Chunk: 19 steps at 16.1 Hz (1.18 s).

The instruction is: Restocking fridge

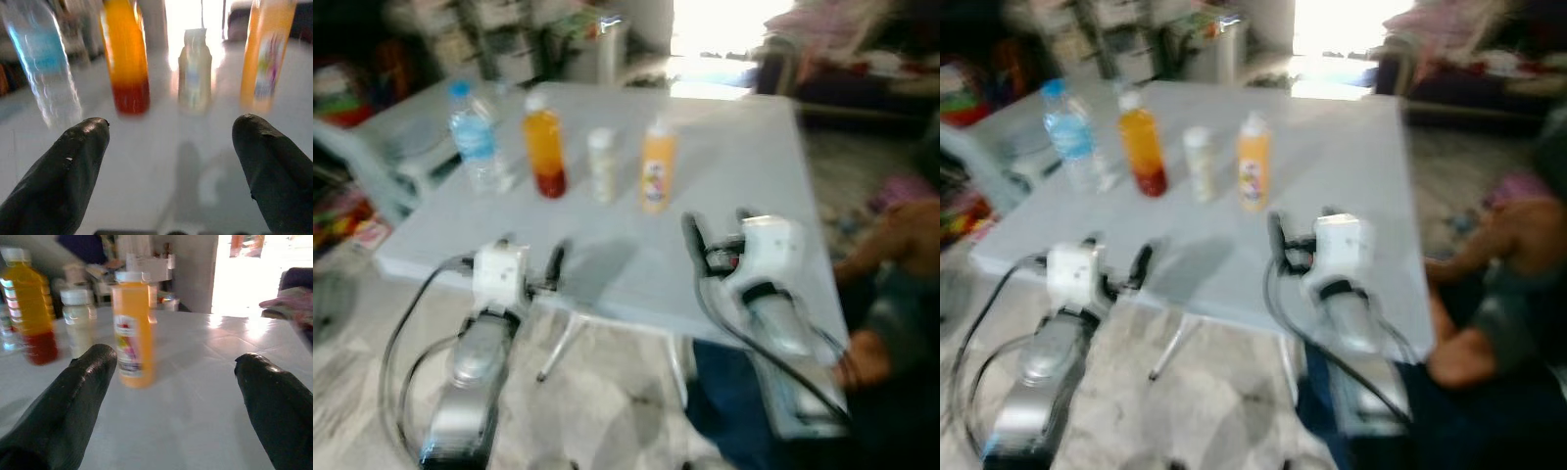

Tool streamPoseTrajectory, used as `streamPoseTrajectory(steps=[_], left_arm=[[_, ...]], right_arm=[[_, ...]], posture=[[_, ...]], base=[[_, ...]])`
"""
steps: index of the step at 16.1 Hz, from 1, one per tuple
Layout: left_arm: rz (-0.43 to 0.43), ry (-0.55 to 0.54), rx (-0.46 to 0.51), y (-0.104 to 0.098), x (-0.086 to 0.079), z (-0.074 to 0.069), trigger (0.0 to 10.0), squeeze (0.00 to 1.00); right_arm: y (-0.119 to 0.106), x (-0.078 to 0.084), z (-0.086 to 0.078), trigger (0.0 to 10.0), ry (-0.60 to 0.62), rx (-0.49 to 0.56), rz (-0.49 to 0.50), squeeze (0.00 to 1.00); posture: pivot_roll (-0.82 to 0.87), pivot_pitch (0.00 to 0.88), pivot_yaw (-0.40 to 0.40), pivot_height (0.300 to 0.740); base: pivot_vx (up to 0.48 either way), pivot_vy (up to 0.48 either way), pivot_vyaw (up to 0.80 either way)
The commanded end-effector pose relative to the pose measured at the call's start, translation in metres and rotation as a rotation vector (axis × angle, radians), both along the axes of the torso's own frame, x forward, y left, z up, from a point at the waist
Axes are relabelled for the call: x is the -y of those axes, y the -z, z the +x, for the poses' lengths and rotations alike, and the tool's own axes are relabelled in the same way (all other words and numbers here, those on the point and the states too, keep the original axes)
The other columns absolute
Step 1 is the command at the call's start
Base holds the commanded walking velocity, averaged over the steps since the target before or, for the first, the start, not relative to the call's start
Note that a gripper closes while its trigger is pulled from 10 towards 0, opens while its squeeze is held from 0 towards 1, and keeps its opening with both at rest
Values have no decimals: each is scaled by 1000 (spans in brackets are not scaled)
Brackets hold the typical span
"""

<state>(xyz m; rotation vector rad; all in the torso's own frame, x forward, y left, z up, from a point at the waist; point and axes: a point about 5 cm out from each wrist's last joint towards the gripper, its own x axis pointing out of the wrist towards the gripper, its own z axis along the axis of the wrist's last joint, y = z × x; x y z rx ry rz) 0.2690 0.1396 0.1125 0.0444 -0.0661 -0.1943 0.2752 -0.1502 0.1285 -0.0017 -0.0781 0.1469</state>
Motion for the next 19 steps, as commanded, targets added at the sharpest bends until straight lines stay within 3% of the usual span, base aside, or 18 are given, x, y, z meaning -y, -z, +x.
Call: streamPoseTrajectory(steps=[1,6,8,13,19], left_arm=[[-11,-12,-29,5,-4,-4,10000,0],[-7,-19,-6,0,-8,-1,10000,0],[-52,-21,13,-6,-8,0,10000,0],[-43,-19,16,-4,-6,-4,10000,0],[-21,-37,16,-5,-12,-5,10000,0]], right_arm=[[-10,-10,3,10000,-28,30,5,0],[-6,-12,-6,10000,-25,18,-13,0],[-8,-12,-5,10000,-24,25,-16,0],[-8,-15,-6,10000,-37,23,-21,0],[-25,-32,12,10000,-243,65,-21,0]], posture=[[22,0,40,740],[27,3,36,740],[30,9,33,740],[31,19,30,740],[45,25,36,740]], base=[[420,0,0],[424,0,0],[397,0,0],[0,0,0],[0,0,0]])
